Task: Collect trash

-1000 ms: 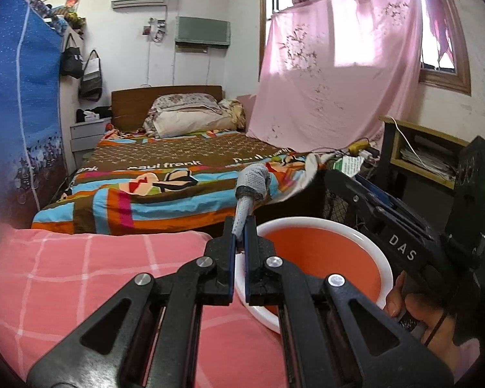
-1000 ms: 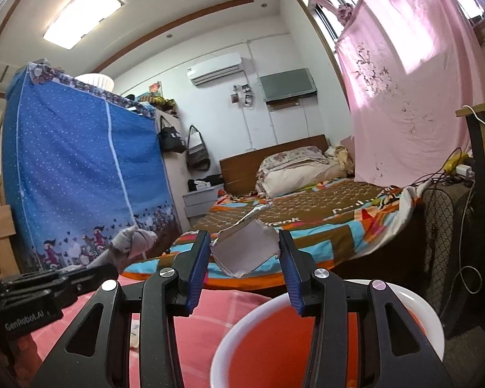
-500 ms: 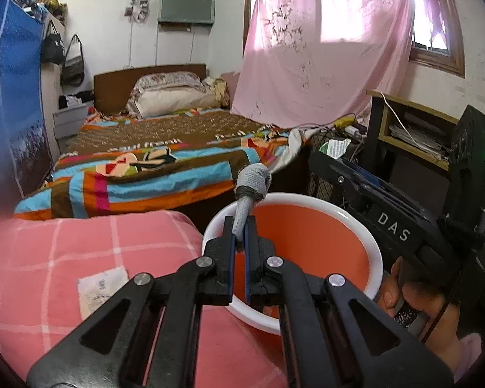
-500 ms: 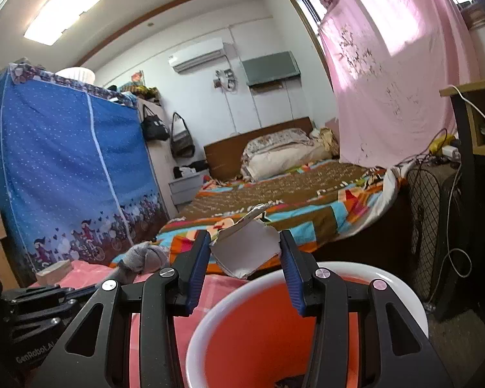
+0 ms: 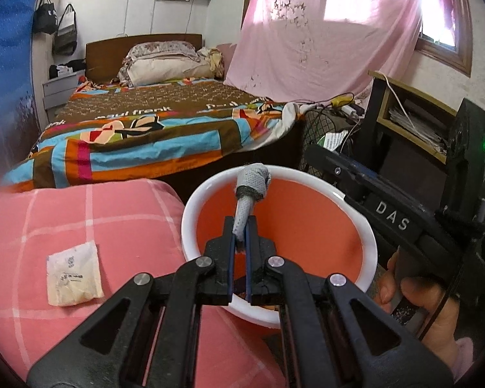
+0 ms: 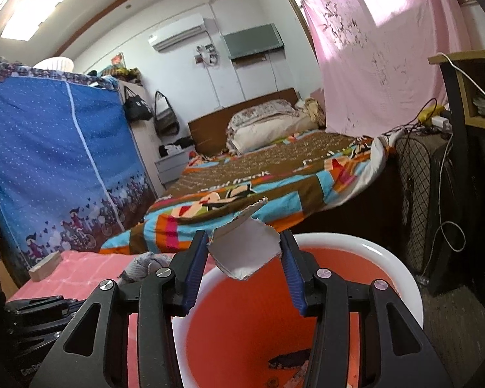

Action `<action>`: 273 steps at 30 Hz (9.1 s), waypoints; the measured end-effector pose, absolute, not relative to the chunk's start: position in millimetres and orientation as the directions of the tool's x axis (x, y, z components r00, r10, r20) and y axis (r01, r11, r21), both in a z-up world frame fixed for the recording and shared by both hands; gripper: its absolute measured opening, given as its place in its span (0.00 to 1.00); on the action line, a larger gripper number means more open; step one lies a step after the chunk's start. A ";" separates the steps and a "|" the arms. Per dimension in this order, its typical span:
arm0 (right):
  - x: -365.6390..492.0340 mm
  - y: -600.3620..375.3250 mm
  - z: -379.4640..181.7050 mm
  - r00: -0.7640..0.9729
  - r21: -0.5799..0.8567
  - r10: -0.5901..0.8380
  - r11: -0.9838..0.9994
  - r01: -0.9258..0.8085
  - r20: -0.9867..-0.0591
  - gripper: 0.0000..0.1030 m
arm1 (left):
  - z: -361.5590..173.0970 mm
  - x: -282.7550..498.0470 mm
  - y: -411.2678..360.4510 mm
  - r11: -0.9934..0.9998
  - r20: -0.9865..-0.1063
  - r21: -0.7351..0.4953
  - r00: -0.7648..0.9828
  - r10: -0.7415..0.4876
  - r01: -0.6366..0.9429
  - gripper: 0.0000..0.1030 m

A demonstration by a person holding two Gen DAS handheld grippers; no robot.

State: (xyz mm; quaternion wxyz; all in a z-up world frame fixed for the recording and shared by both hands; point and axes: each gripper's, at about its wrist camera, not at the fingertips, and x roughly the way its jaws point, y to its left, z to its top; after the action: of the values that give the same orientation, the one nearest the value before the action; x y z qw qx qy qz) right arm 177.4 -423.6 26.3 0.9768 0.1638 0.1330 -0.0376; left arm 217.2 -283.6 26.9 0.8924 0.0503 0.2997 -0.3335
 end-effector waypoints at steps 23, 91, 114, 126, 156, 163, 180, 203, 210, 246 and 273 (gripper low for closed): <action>177.5 -435.6 20.1 0.945 0.307 -0.062 0.937 0.166 -0.320 0.66 | 19.4 223.8 -270.6 0.803 -0.577 -0.173 0.602 -0.551 0.570 0.48; 185.7 -412.8 3.0 0.878 0.136 -0.230 0.941 0.311 -0.419 1.00 | -1.9 240.4 -253.6 0.816 -0.608 -0.230 0.576 -0.547 0.531 0.48; 168.8 -422.5 12.9 0.898 0.207 -0.247 0.918 0.337 -0.364 1.00 | 21.8 221.8 -240.6 0.813 -0.506 -0.297 0.640 -0.579 0.501 0.61; 173.7 -406.3 7.6 0.907 0.164 -0.206 0.946 0.281 -0.367 1.00 | 20.1 224.1 -200.7 0.909 -0.510 -0.187 0.755 -0.413 0.372 0.86; 164.1 -447.1 -2.0 0.853 0.165 -0.279 0.909 0.382 -0.441 1.00 | -22.3 243.3 -260.2 0.770 -0.660 -0.310 0.457 -0.597 0.558 0.48; 164.2 -444.7 -0.3 0.856 0.168 -0.274 0.910 0.378 -0.438 1.00 | -10.7 233.6 -267.3 0.734 -0.611 -0.344 0.454 -0.648 0.586 0.49; 127.5 -415.8 33.2 0.943 0.183 -0.266 0.936 0.302 -0.201 1.00 | 43.8 204.0 -205.0 0.846 -0.436 -0.262 0.725 -0.534 0.465 0.65; 46.1 -325.3 82.5 0.976 0.060 -0.211 0.976 0.208 0.050 1.00 | 77.7 121.7 -86.5 0.934 -0.232 -0.213 0.914 -0.334 0.287 1.00; 25.3 -302.5 76.4 0.980 0.045 -0.187 0.982 0.185 0.065 1.00 | 65.4 95.3 -63.8 0.955 -0.213 -0.163 0.936 -0.281 0.249 1.00; -26.7 -271.9 3.1 0.983 0.039 -0.183 0.983 0.182 0.026 1.00 | 13.0 39.5 -43.6 0.975 -0.213 -0.057 0.951 -0.223 0.215 1.00; -25.5 -276.5 -0.9 0.983 0.057 -0.185 0.981 0.185 0.003 1.00 | 13.0 40.1 -42.9 0.975 -0.215 -0.062 0.951 -0.222 0.214 1.00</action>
State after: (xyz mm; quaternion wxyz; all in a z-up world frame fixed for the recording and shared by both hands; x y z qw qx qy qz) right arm -25.5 -276.5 -0.9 0.9953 0.0280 -0.0040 -0.0928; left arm 40.1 -42.9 13.0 0.9875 -0.0188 0.1112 -0.1105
